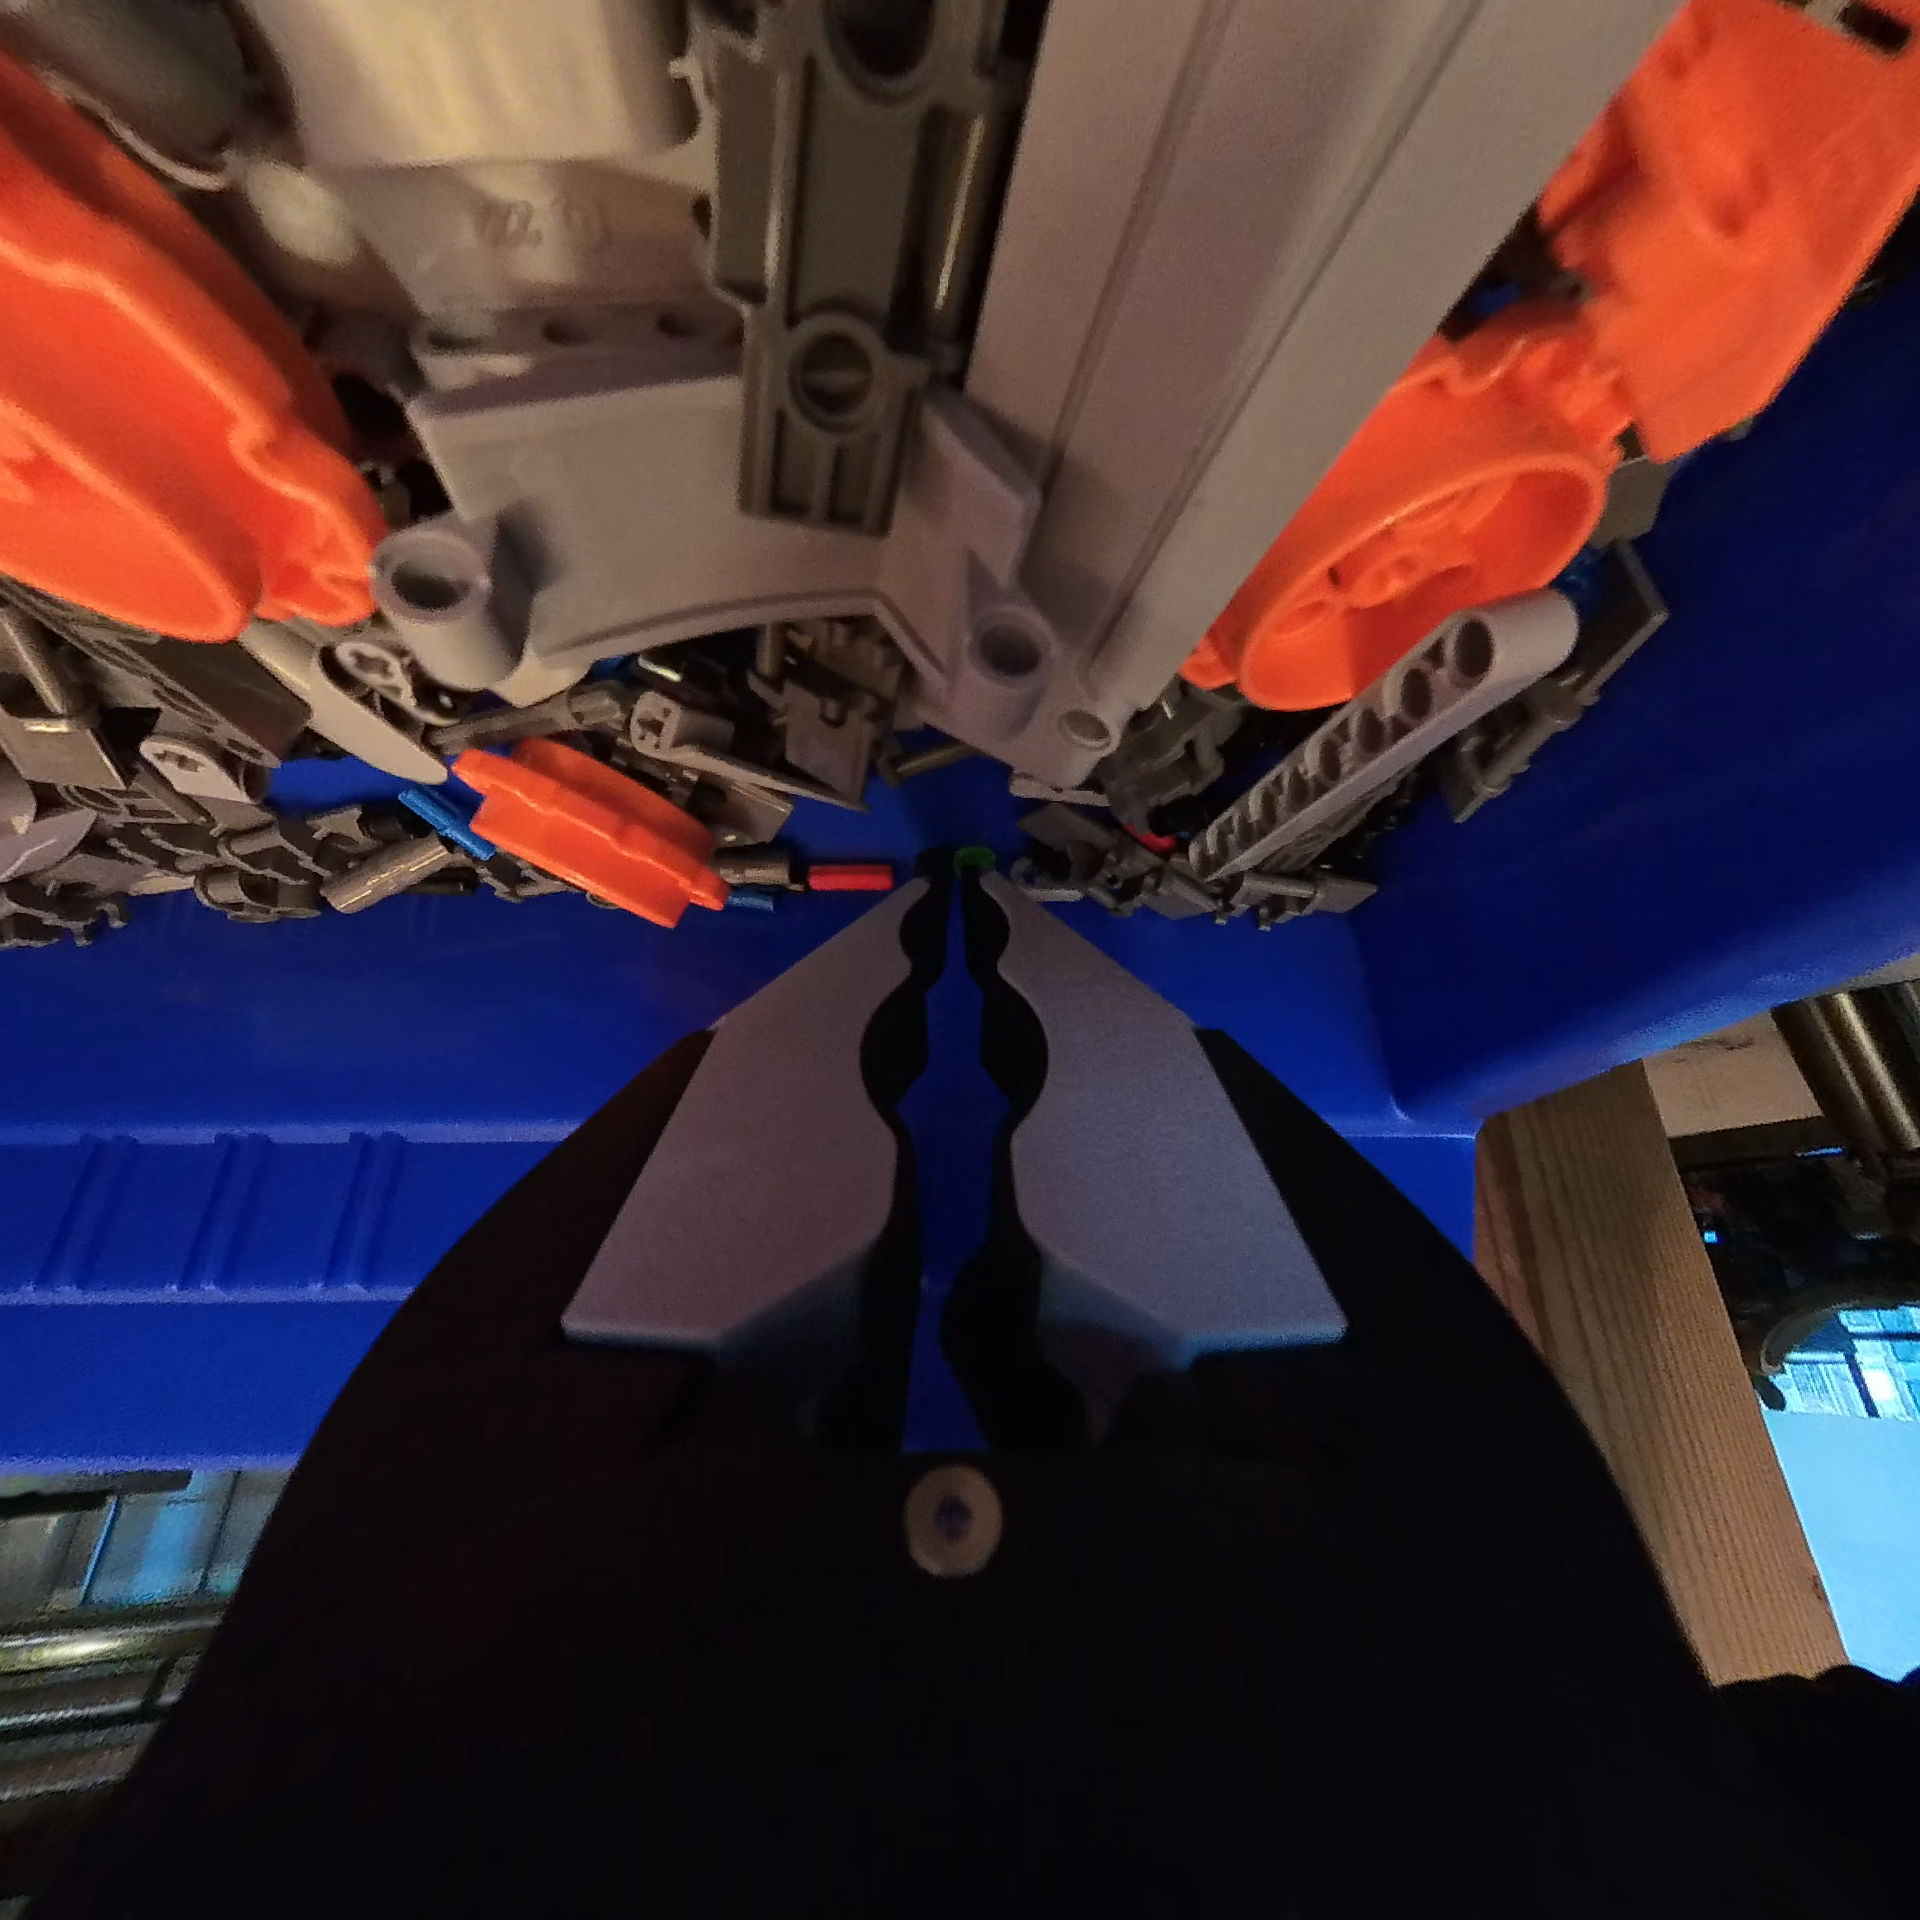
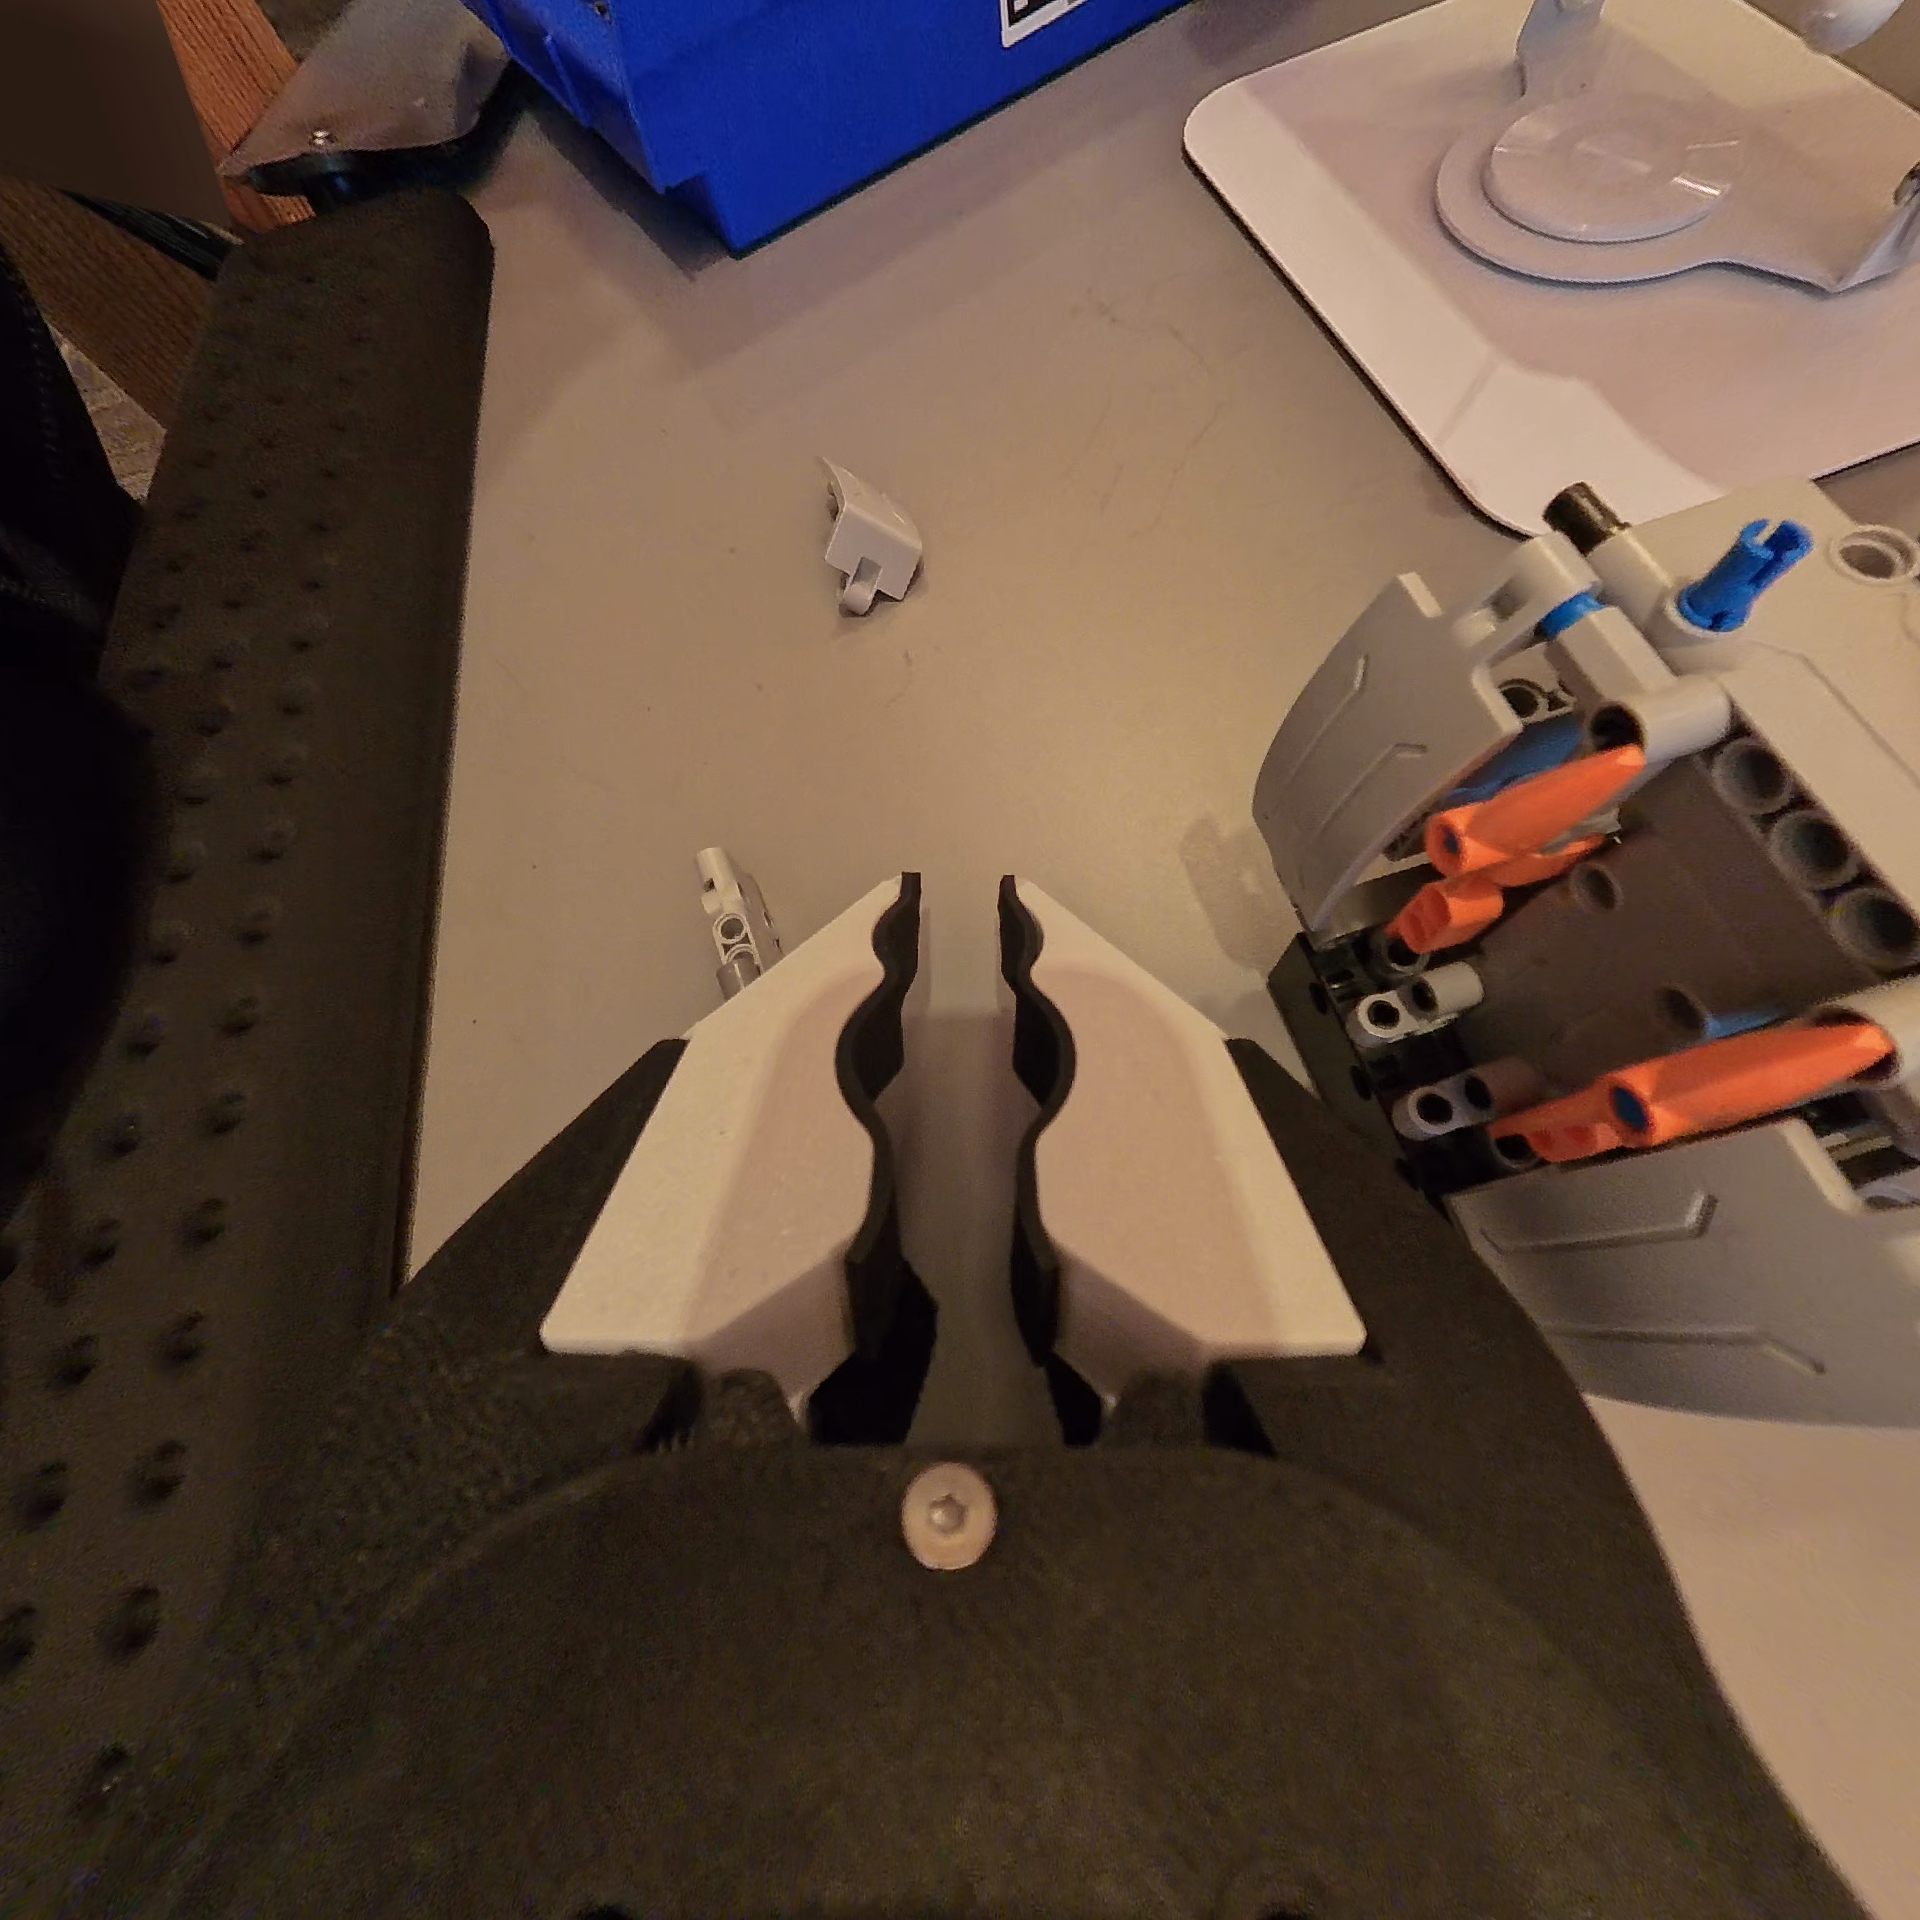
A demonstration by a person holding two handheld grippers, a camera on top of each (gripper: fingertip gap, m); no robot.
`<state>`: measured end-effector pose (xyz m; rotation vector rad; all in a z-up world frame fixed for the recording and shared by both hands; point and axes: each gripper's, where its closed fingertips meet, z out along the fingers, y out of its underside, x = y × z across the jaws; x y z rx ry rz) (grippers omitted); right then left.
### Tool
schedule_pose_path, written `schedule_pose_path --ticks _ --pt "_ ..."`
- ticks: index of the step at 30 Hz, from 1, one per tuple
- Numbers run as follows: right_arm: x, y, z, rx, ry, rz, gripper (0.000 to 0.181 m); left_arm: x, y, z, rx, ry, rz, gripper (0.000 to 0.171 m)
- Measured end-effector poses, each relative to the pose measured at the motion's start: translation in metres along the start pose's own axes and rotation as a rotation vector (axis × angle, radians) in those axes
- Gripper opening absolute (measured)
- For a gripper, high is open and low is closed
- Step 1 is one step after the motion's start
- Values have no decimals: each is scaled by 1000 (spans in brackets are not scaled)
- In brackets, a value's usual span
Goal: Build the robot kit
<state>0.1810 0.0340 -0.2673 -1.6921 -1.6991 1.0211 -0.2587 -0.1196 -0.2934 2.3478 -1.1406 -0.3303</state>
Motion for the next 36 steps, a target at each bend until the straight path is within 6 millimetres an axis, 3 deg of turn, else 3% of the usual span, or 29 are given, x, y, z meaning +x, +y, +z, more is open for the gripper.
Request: schedule_pose_path --ticks 9,13,20,36 --pt "0 0 0 -1 0 0 13 -2 -21 -14 189 53 -63 0" --pt "0 0 0 -1 0 0 13 -5 -15 -20 210 68 -96 3" --pt "0 0 0 0 -1 -1 13 5 -18 -18 252 132 -130 3" --pt "0 0 -2 3 3 -1 13 7 -28 -13 363 34 -13 0"
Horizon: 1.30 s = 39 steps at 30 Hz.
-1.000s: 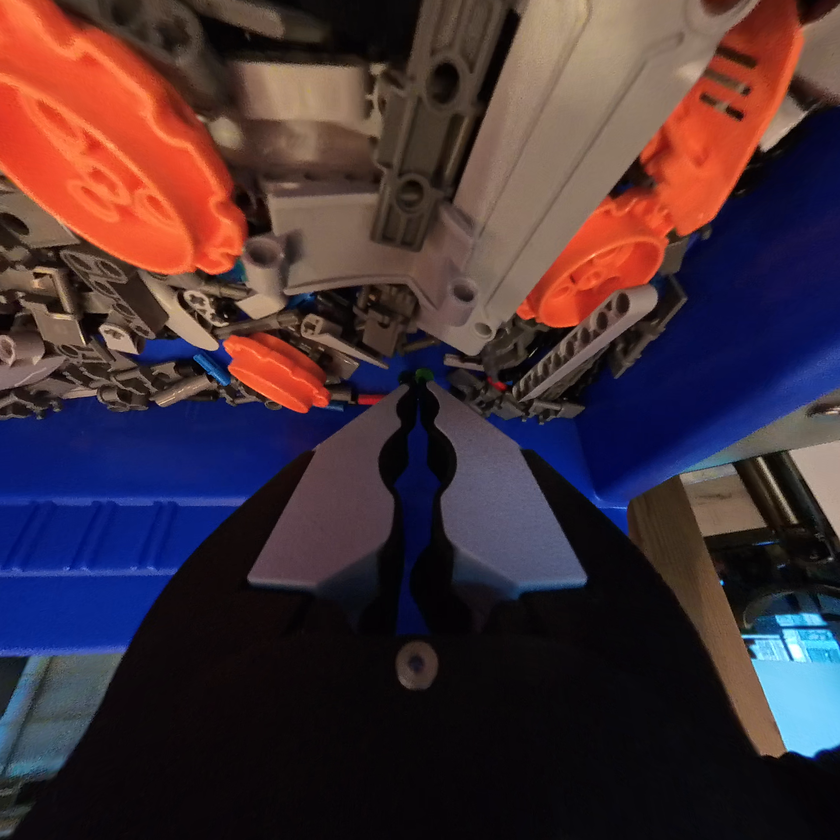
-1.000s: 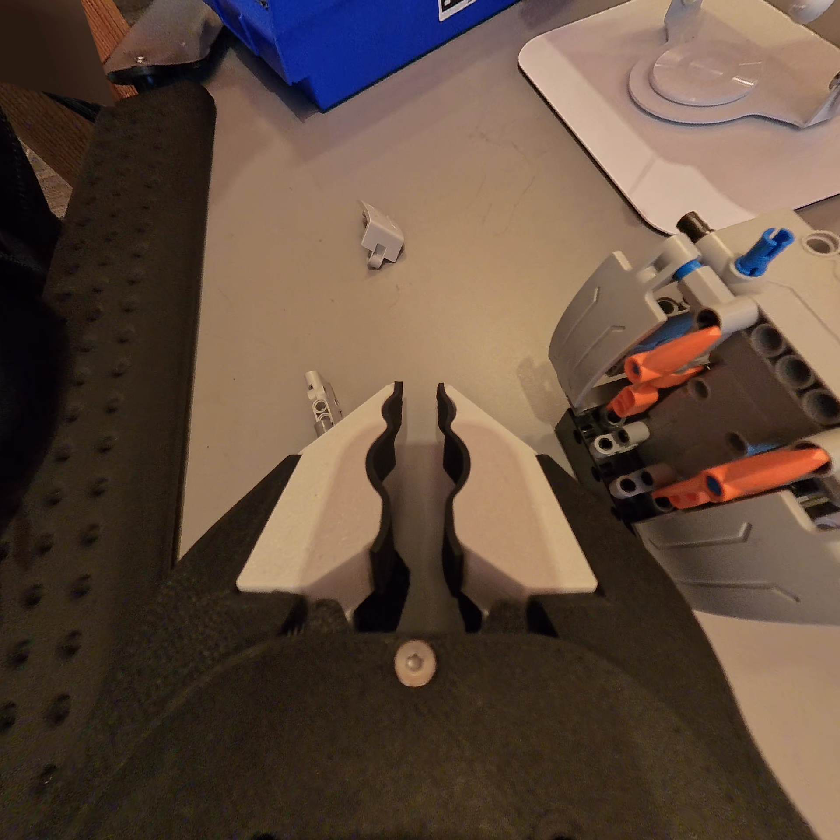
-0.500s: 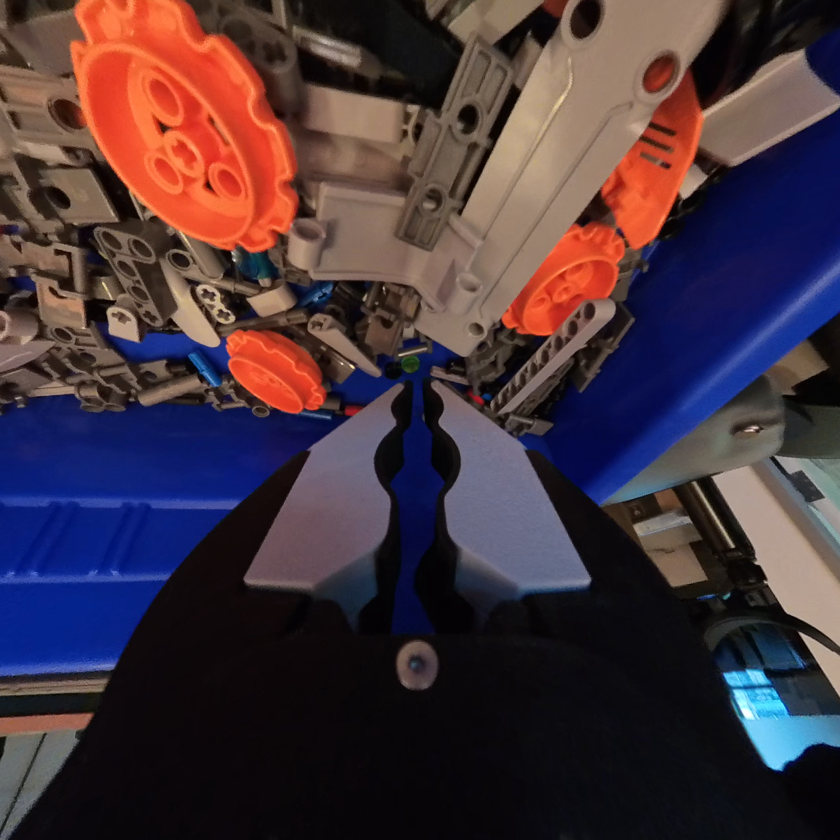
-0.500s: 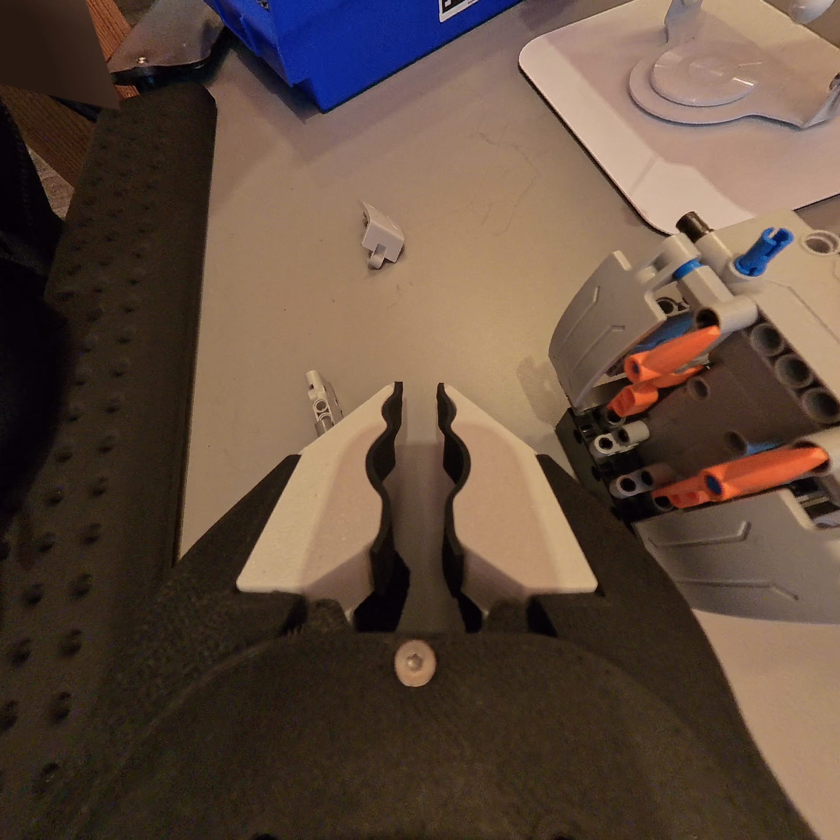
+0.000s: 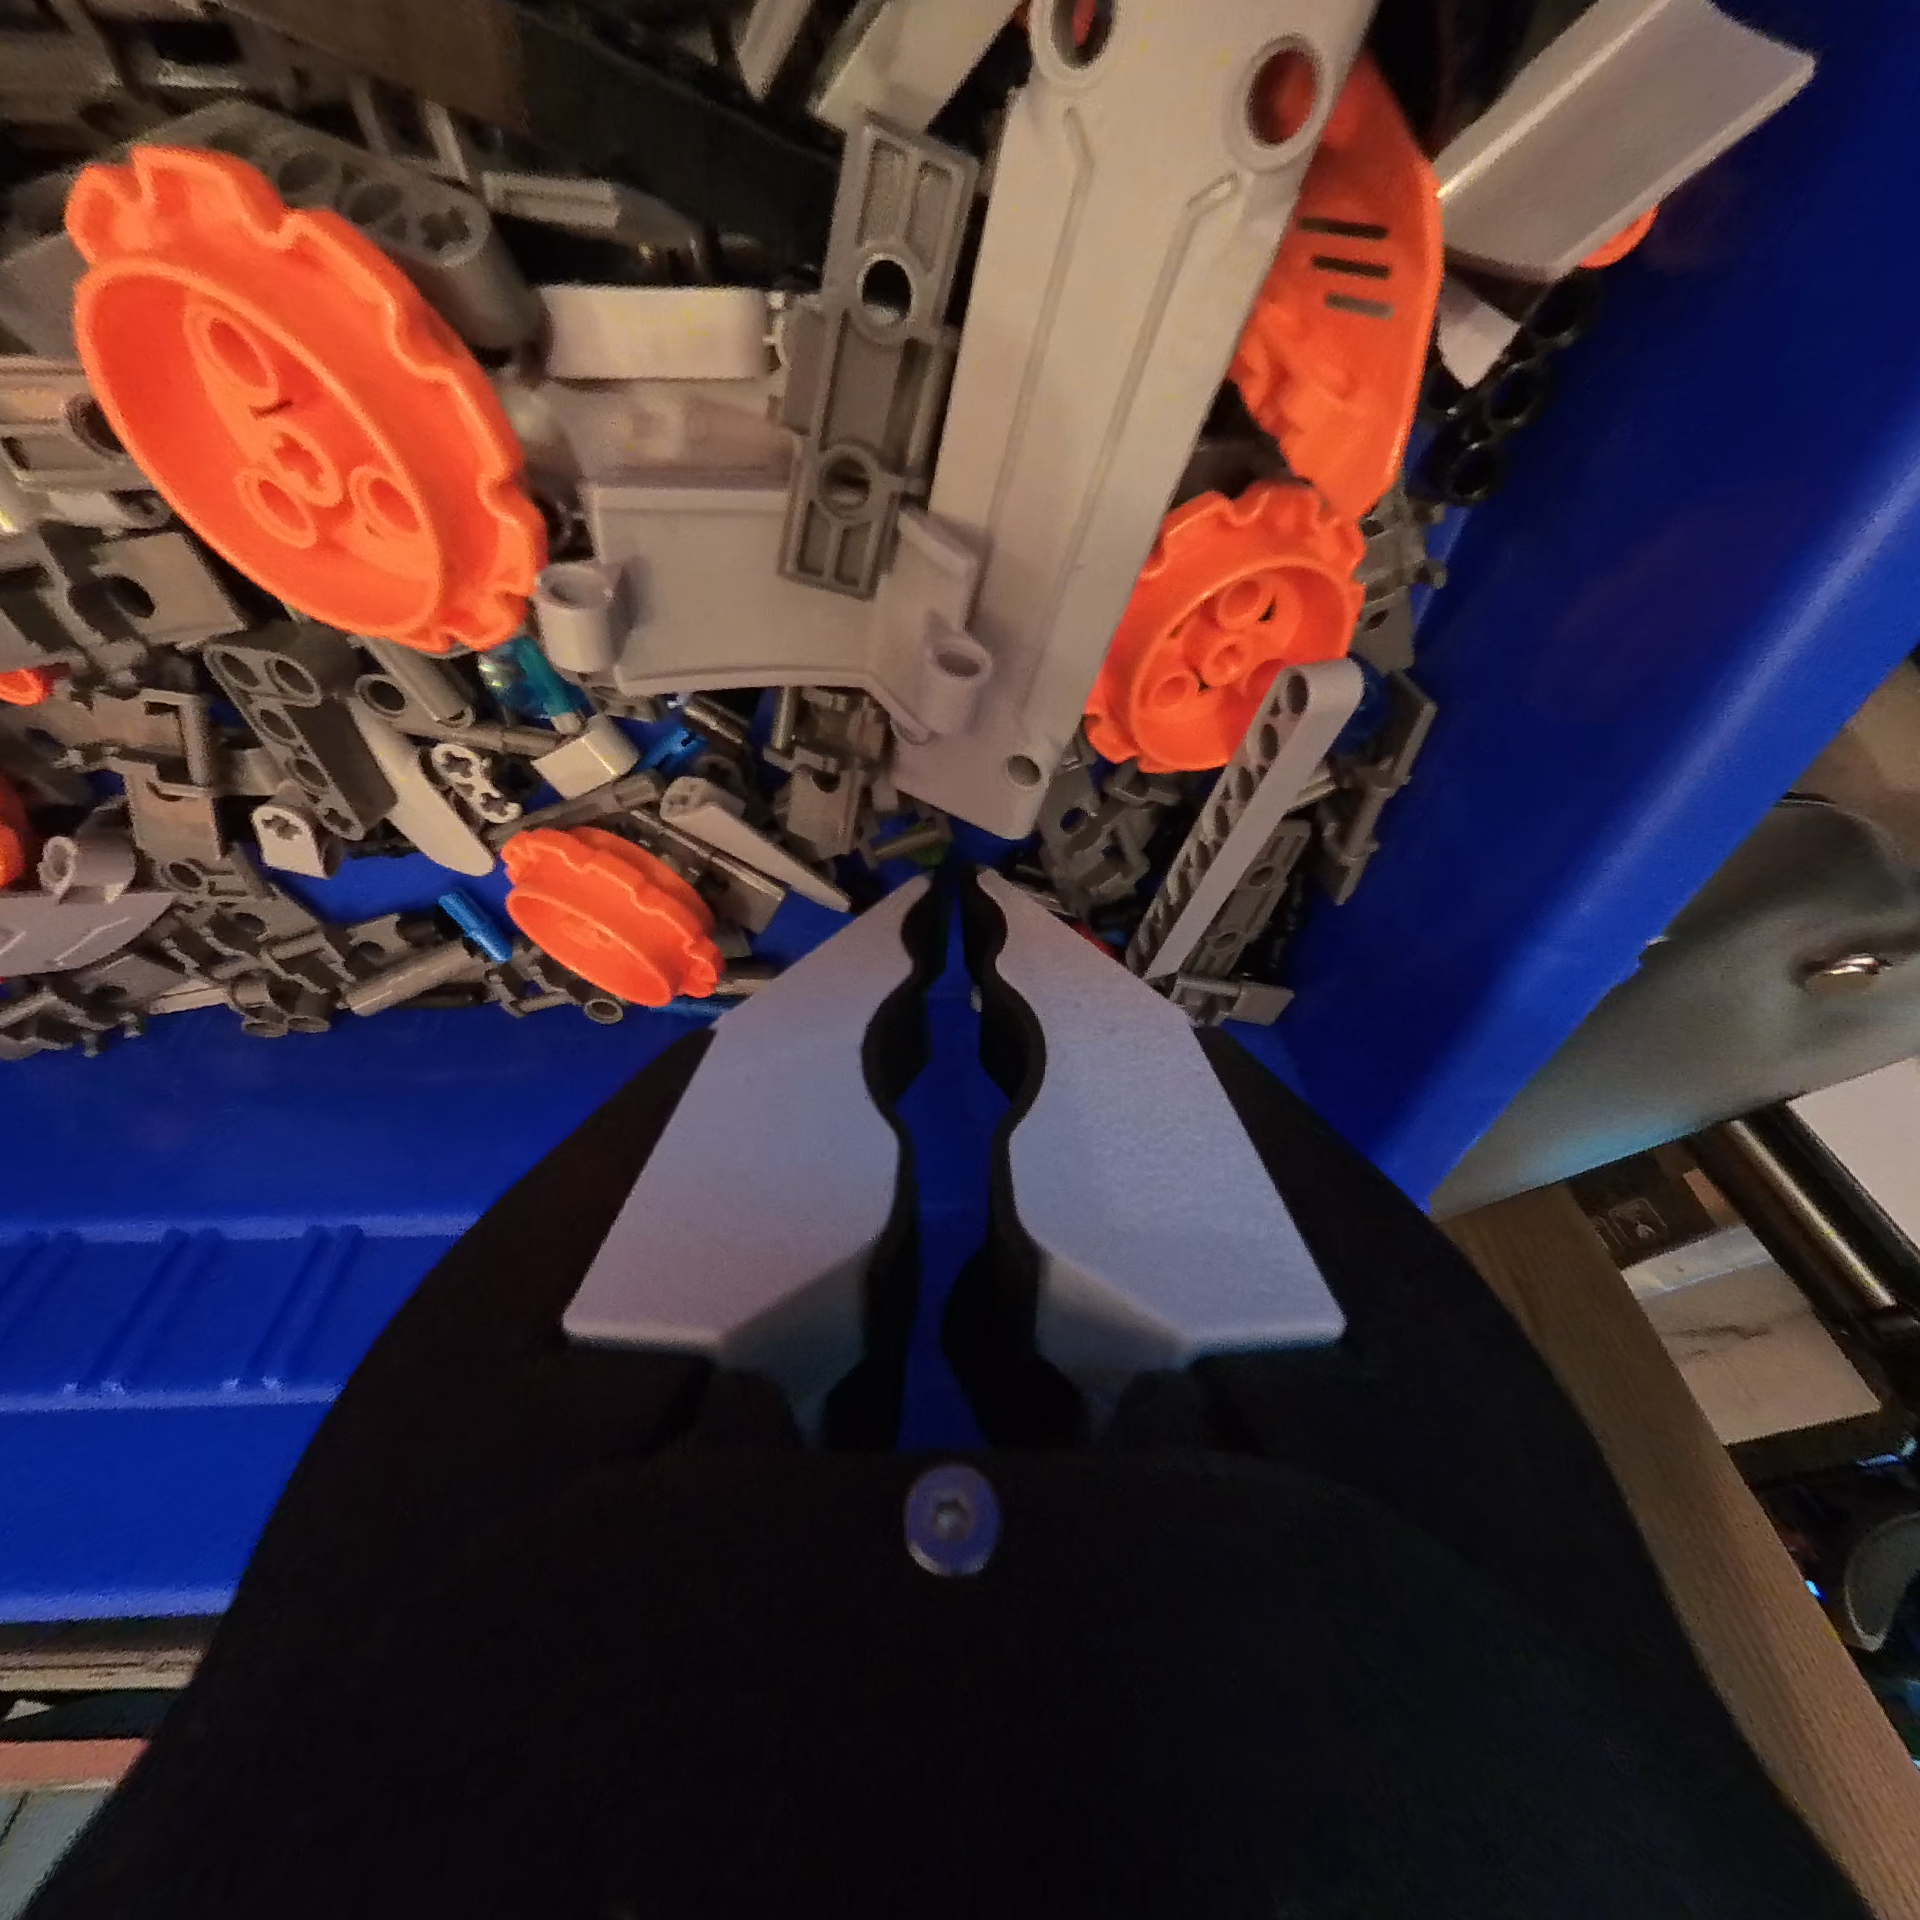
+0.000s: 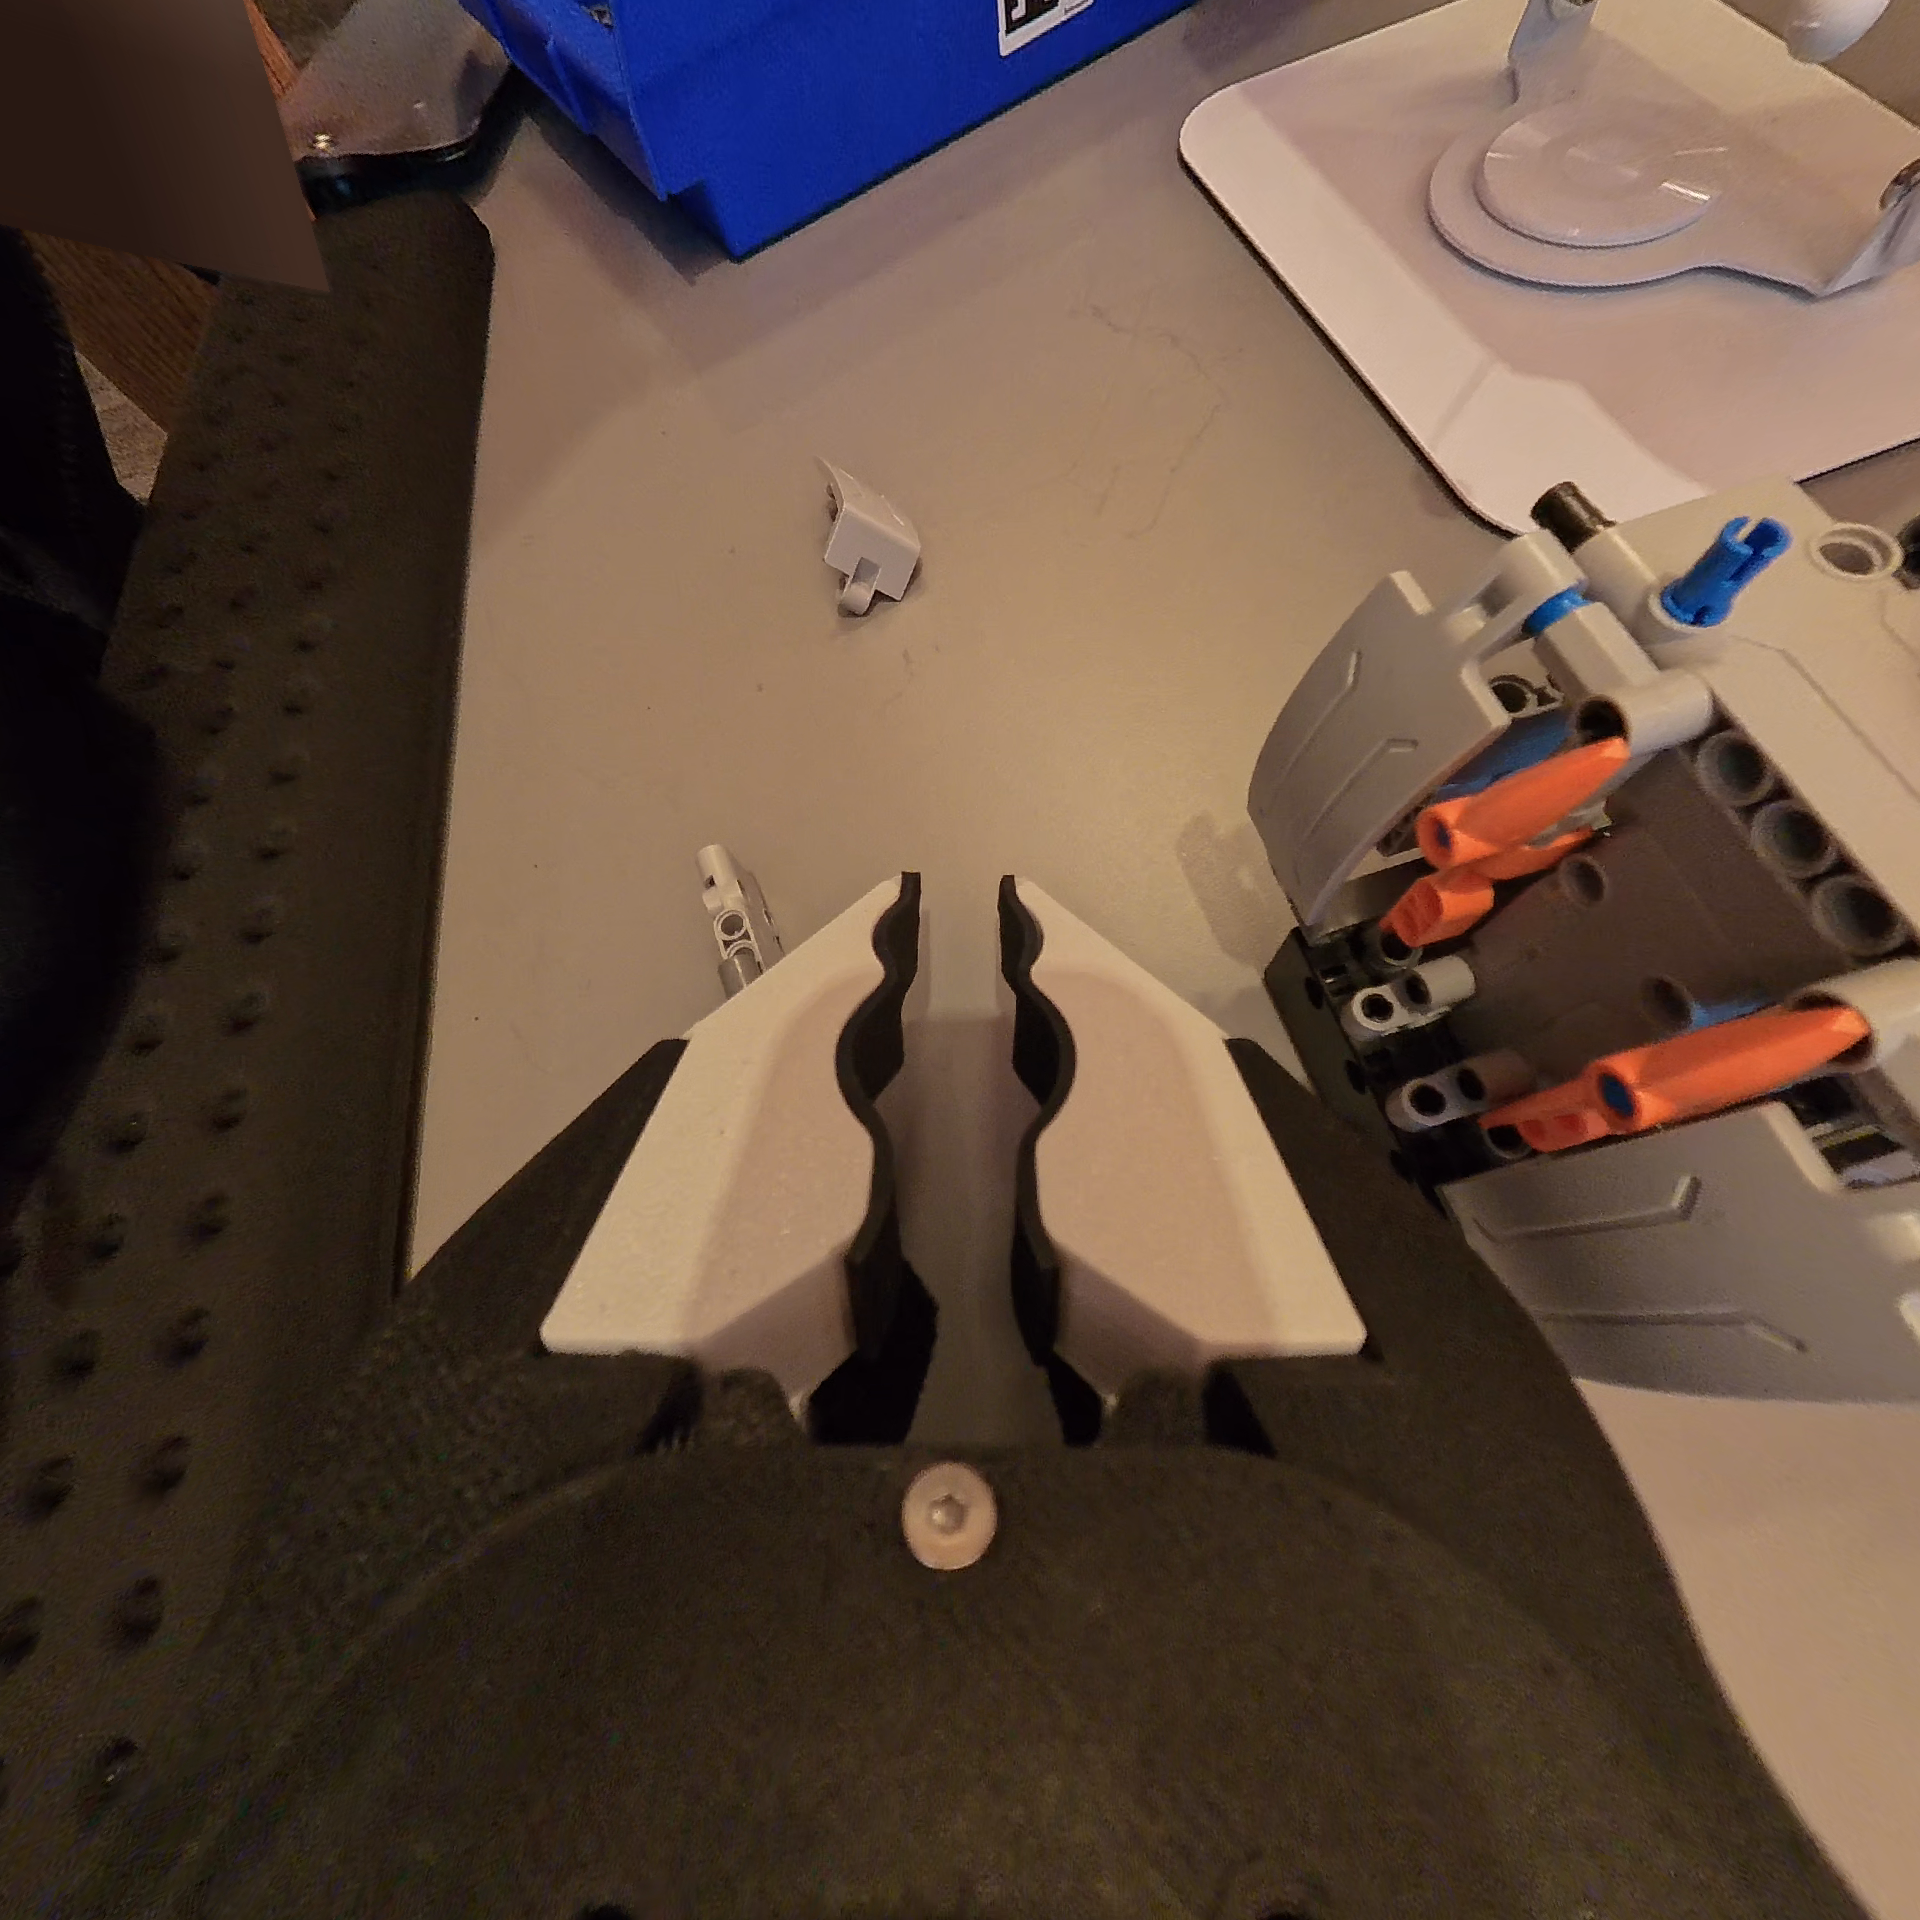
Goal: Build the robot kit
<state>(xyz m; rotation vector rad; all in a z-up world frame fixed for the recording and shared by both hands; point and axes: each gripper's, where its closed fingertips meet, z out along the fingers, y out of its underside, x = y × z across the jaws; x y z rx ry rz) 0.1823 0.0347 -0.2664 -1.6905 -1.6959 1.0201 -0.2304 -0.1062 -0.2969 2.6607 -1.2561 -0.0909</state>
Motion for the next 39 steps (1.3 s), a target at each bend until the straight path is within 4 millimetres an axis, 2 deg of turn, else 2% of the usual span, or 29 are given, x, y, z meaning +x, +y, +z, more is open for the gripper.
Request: schedule_pose_path --ticks 4,10,23,34,39 --pt "0 0 0 -1 -1 -1 13 0 0 0 4 3 -8 0" --pt "0 0 0 0 -2 0 13 -2 -4 -3 42 -3 -32 10" --pt "-1 0 0 -2 -5 0 13 -5 -7 -2 -39 6 -46 8" --pt "-1 0 0 0 -5 2 13 0 -9 -4 9 49 -80 6" --pt "-1 0 -1 1 -5 1 13 2 -3 -11 16 51 -85 6"
